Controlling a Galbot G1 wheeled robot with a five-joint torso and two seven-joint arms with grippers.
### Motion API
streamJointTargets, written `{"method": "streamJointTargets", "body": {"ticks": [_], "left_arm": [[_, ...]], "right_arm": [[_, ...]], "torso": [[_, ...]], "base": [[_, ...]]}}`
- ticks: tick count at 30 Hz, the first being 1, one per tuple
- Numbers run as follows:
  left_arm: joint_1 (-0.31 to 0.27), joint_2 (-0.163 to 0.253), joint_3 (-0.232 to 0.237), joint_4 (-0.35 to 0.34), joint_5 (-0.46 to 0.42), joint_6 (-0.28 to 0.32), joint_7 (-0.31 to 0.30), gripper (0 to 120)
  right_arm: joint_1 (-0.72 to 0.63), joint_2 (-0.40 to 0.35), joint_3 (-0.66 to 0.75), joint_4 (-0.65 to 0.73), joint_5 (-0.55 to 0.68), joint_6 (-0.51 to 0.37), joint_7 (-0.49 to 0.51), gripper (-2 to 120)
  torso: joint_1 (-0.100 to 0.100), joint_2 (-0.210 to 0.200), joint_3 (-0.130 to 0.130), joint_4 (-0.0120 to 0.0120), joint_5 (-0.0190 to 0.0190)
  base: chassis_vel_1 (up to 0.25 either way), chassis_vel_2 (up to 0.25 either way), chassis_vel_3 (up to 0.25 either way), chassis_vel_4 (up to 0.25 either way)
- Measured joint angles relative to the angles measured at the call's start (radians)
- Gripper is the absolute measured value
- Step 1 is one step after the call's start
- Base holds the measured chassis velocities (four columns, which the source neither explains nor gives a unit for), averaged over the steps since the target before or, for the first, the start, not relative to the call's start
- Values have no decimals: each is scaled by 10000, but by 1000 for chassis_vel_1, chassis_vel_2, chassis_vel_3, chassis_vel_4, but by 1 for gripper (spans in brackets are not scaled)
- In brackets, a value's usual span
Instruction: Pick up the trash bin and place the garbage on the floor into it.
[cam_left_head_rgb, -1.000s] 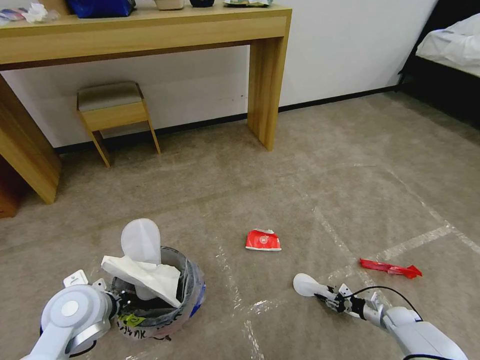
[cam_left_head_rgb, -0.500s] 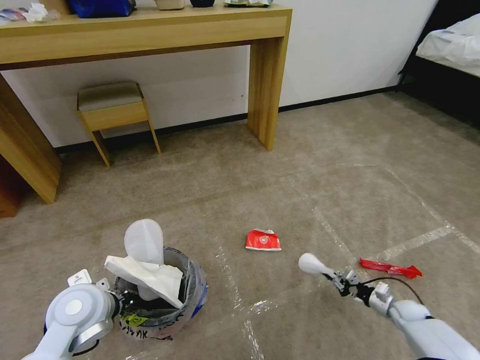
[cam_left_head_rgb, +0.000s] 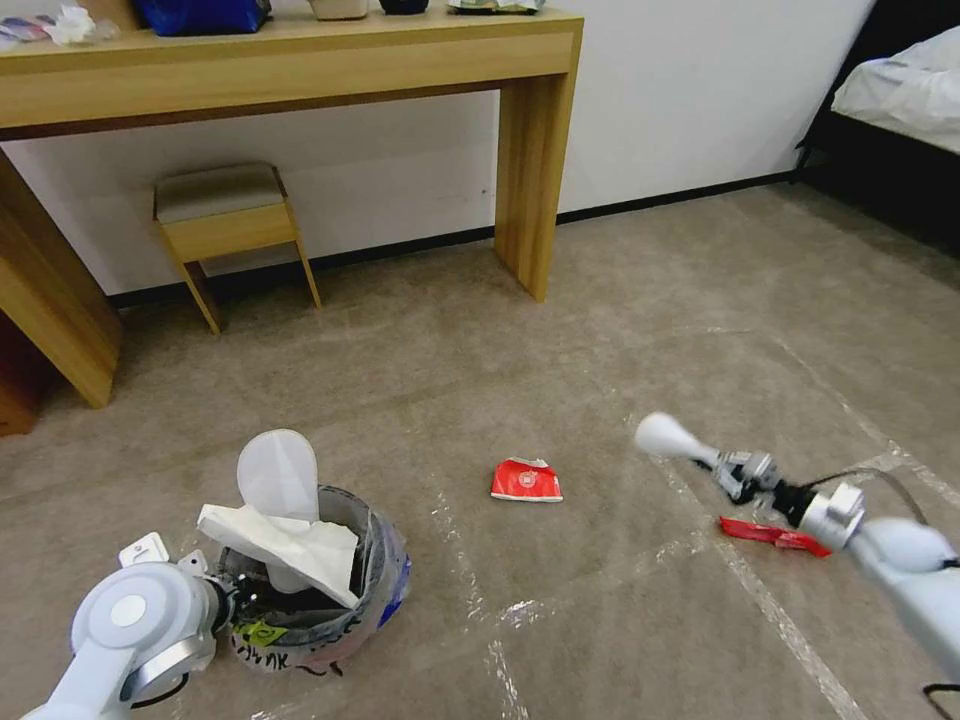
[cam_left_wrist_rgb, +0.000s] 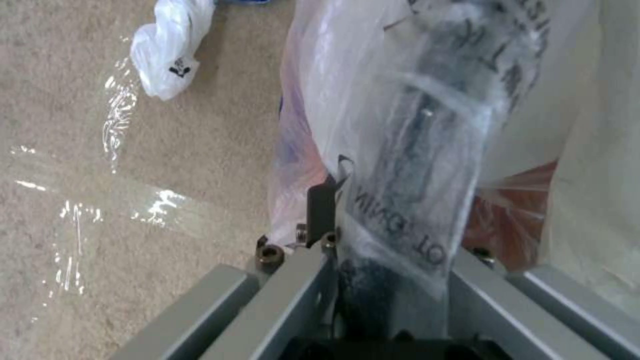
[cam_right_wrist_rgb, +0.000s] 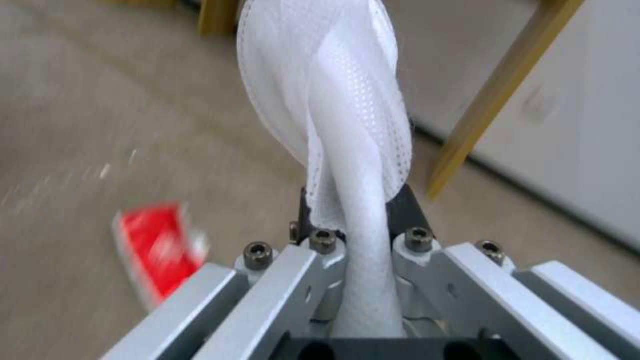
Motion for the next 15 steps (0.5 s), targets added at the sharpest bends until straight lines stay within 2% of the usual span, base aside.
{"method": "streamJointTargets", "body": {"ticks": [2,6,7,13,15], "left_arm": [[-29,0,20,18,-7,-5,0,0],[-169,56,95,134,-105,-28,-2,0],[-169,56,95,134,-105,-28,-2,0],[-253,28,203,216,-123,-55,-12,0],[-277,16,215,240,-179,-87,0,0]], "right_arm": [[48,-17,140,326,111,-53,51,3],[682,110,104,2020,704,-524,401,3],[682,110,104,2020,704,-524,401,3],[1688,777,-917,2957,663,-977,639,3],[2288,1307,-1762,3259,681,-1128,700,3]], "torso": [[0,0,0,0,1],[0,0,0,-1,0],[0,0,0,-1,0],[0,-1,0,1,1],[0,-1,0,1,1]], "base": [[0,0,0,0],[0,0,0,0],[0,0,0,0],[0,0,0,0],[0,0,0,0]]}}
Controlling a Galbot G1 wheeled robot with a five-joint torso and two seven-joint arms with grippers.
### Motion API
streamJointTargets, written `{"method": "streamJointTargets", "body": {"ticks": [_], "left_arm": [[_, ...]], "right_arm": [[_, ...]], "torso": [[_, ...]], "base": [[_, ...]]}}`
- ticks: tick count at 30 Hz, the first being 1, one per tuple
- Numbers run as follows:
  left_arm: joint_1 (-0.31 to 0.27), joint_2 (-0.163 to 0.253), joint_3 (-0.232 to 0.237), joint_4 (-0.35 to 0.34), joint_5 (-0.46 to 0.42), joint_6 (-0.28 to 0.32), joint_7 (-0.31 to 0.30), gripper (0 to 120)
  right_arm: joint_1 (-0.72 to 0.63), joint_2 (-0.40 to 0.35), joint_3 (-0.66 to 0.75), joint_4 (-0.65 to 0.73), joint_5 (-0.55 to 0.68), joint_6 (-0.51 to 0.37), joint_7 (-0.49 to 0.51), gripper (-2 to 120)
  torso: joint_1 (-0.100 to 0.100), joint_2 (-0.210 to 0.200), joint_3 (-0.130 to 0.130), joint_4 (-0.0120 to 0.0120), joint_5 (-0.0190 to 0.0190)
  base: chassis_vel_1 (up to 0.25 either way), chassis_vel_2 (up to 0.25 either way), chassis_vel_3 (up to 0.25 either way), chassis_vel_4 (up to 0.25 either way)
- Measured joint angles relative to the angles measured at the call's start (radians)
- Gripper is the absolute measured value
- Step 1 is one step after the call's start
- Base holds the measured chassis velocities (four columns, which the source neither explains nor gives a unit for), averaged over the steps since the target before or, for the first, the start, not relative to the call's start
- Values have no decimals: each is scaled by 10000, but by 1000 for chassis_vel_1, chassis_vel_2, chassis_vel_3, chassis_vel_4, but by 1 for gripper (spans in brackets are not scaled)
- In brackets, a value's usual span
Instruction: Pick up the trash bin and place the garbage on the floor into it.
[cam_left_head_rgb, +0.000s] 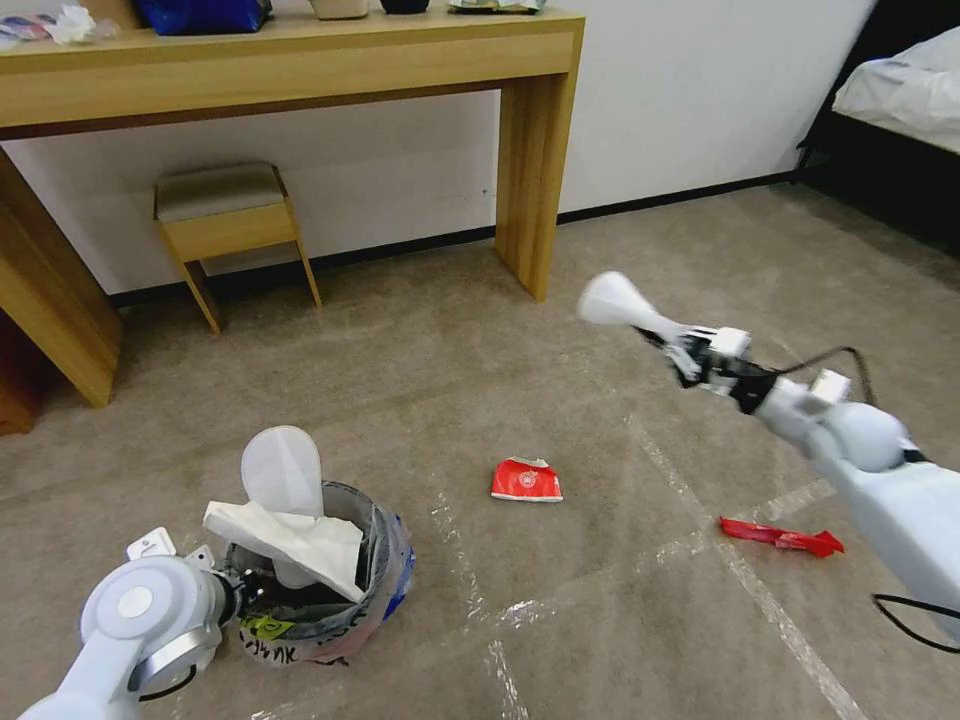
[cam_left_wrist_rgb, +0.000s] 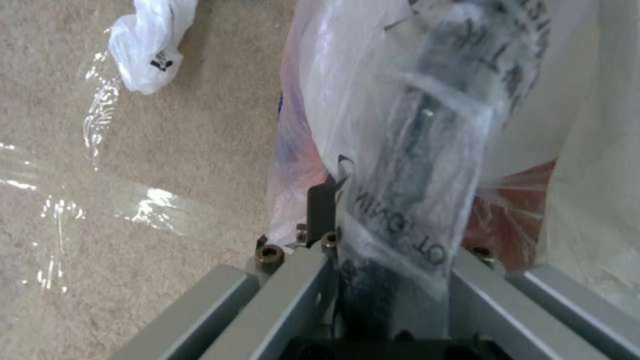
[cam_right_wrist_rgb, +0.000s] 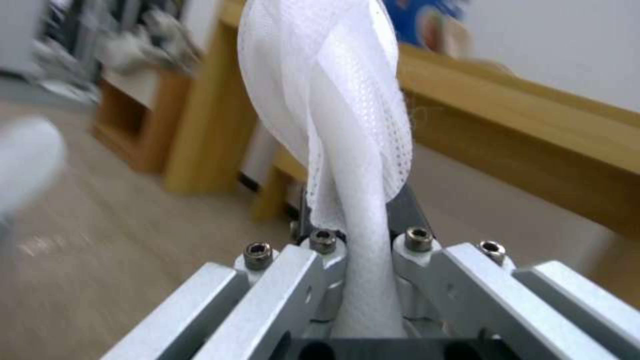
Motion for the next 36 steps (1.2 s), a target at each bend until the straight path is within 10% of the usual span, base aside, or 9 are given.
{"method": "streamJointTargets", "body": {"ticks": [12,21,36], "left_arm": [[-43,-148,148,34,26,-22,4,0],[-3,-194,159,21,71,-33,-6,0],[-84,-271,165,125,127,-40,3,0]], "right_arm": [[1278,2150,-2596,223,742,-397,439,3],[1396,5367,-4099,-1355,454,-218,401,3],[445,7118,-5049,-3015,29,67,48,3]], "torso": [[0,0,0,0,-2],[0,0,0,4,-4],[0,0,-1,-1,-1]], "base": [[0,0,0,0],[0,0,0,0],[0,0,0,0]]}}
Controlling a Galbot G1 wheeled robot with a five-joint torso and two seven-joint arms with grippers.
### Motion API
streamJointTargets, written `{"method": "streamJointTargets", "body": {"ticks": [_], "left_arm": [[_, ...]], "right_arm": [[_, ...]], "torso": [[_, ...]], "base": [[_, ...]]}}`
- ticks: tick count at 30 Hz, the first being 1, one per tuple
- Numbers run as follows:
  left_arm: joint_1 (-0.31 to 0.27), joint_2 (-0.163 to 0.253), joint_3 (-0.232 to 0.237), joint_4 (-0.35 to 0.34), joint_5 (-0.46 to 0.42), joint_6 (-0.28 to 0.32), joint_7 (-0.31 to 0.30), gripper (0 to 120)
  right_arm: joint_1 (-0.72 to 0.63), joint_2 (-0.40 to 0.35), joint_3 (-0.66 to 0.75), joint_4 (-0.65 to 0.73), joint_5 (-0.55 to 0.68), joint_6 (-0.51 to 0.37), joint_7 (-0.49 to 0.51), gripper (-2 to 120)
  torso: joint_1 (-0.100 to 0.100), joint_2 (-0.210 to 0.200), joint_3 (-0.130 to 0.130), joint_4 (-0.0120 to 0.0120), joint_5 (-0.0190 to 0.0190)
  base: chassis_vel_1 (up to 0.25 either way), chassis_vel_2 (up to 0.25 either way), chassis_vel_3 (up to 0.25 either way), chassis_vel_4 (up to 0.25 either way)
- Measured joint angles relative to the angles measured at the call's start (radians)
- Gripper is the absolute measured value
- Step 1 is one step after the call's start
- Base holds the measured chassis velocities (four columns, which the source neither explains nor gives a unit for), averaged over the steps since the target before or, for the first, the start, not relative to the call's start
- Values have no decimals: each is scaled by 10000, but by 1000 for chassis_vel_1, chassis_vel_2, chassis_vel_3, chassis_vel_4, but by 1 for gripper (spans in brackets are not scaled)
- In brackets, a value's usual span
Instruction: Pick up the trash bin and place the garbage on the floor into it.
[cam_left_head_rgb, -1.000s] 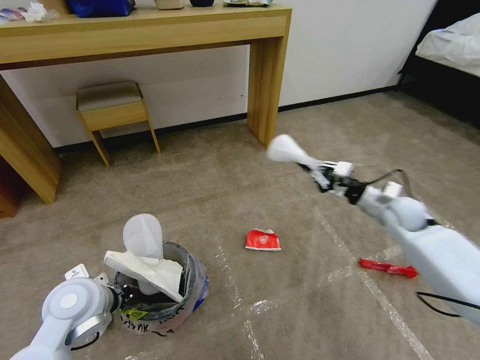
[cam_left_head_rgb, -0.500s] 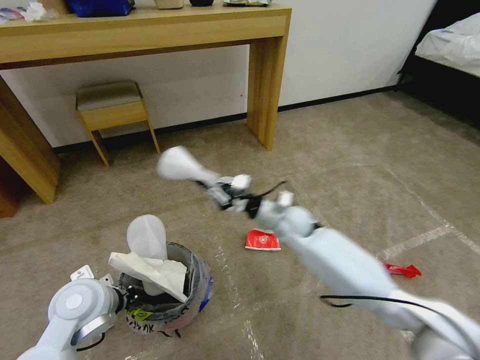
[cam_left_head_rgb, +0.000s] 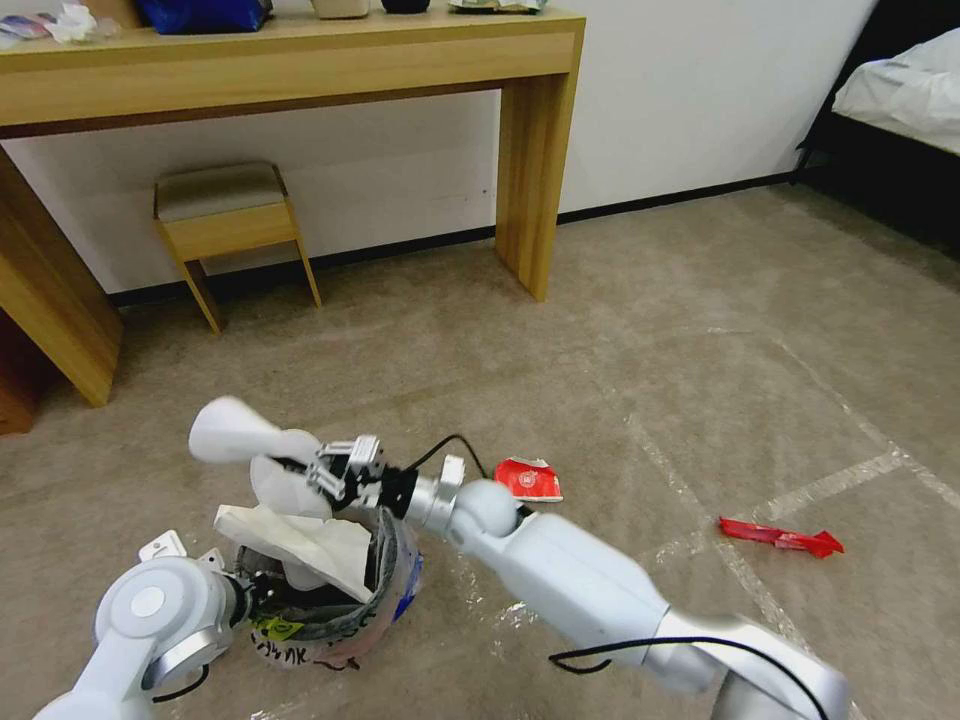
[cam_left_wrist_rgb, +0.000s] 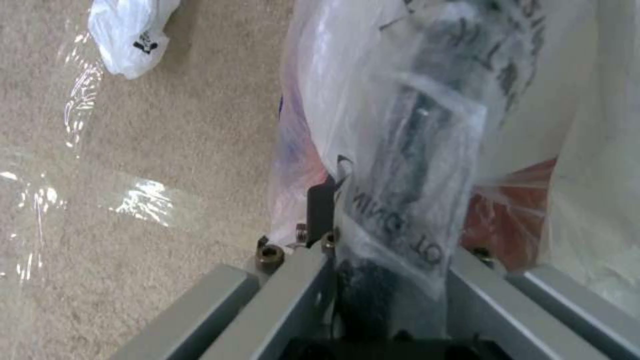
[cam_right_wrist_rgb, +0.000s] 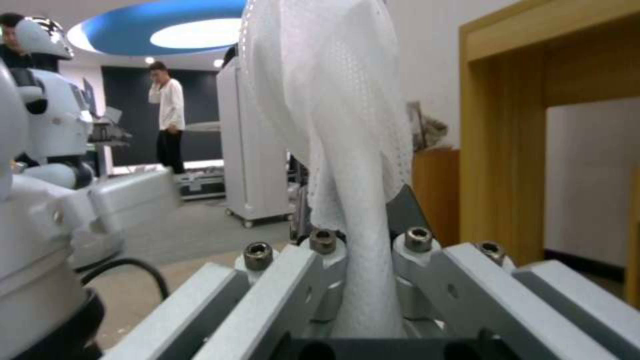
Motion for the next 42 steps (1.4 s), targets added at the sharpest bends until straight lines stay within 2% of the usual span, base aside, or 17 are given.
{"method": "streamJointTargets", "body": {"ticks": [18,34,40,42], "left_arm": [[57,-51,-60,-22,31,-3,0,0],[162,37,-176,-163,-42,-19,1,0],[213,32,-215,-174,-42,-19,1,0],[210,31,-219,-179,-60,-19,2,0]], "right_arm": [[-844,961,52,-1342,-663,271,-304,3],[-1189,1002,217,-1720,-983,340,-280,3],[-1337,1005,335,-1930,-1199,528,-118,8],[-1361,947,338,-1938,-1218,546,-91,21]], "torso": [[0,0,0,0,1],[0,2,0,1,2],[0,2,0,1,2],[0,1,0,1,2]], "base": [[0,0,0,0],[0,0,0,0],[0,0,0,0],[0,0,0,0]]}}
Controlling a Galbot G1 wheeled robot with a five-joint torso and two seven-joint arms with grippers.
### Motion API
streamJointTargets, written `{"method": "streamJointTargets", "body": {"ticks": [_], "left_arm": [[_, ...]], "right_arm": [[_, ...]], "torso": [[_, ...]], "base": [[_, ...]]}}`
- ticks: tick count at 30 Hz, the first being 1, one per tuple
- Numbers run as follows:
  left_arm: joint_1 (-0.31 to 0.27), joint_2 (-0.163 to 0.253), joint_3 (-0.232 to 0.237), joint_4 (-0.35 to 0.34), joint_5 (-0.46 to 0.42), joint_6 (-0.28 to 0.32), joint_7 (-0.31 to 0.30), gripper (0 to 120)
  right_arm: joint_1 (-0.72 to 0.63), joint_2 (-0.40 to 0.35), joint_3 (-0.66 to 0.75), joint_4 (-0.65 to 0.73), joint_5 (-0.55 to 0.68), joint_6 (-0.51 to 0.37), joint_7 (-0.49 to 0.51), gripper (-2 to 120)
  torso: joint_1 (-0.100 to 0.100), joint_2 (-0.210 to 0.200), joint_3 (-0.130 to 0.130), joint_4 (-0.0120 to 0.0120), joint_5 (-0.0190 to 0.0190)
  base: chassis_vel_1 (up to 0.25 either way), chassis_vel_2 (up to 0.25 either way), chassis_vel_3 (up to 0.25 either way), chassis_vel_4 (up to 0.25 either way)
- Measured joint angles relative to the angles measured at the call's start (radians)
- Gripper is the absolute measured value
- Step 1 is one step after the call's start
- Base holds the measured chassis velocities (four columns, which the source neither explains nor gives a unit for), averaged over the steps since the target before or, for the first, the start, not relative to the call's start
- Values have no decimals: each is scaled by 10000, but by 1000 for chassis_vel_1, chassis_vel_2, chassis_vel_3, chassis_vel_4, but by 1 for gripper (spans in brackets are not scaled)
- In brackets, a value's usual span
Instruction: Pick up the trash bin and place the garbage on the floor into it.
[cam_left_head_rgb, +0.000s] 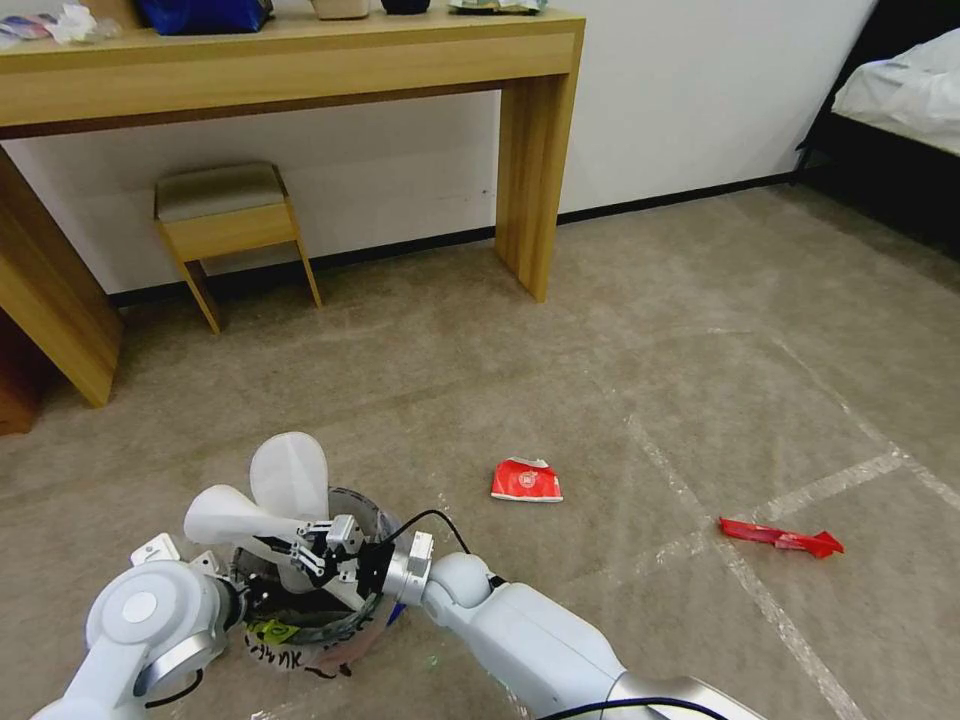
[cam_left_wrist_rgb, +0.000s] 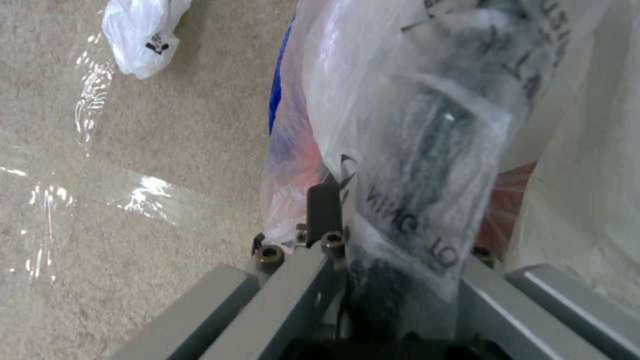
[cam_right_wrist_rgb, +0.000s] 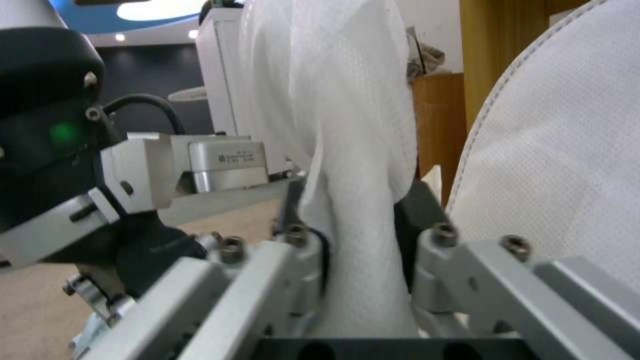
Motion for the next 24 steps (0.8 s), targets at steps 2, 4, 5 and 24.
{"method": "streamJointTargets", "body": {"ticks": [2,4,5,24], "left_arm": [[-5,-1,0,-1,-3,0,1,0],[-30,-3,2,-2,-9,0,2,0],[-51,-4,9,-1,-14,-1,3,0],[-142,78,-32,126,-92,-15,-13,0]], "right_arm": [[0,-10,0,-1,-1,4,2,22],[0,-40,0,-1,-12,21,34,29],[2,-54,-4,-1,-18,27,48,34],[270,101,128,88,27,44,255,99]], "torso": [[0,0,0,0,0],[0,0,0,0,0],[0,0,0,0,0],[0,-3,1,-1,0]], "base": [[0,0,0,0],[0,0,0,0],[0,0,0,0],[0,0,0,0]]}}
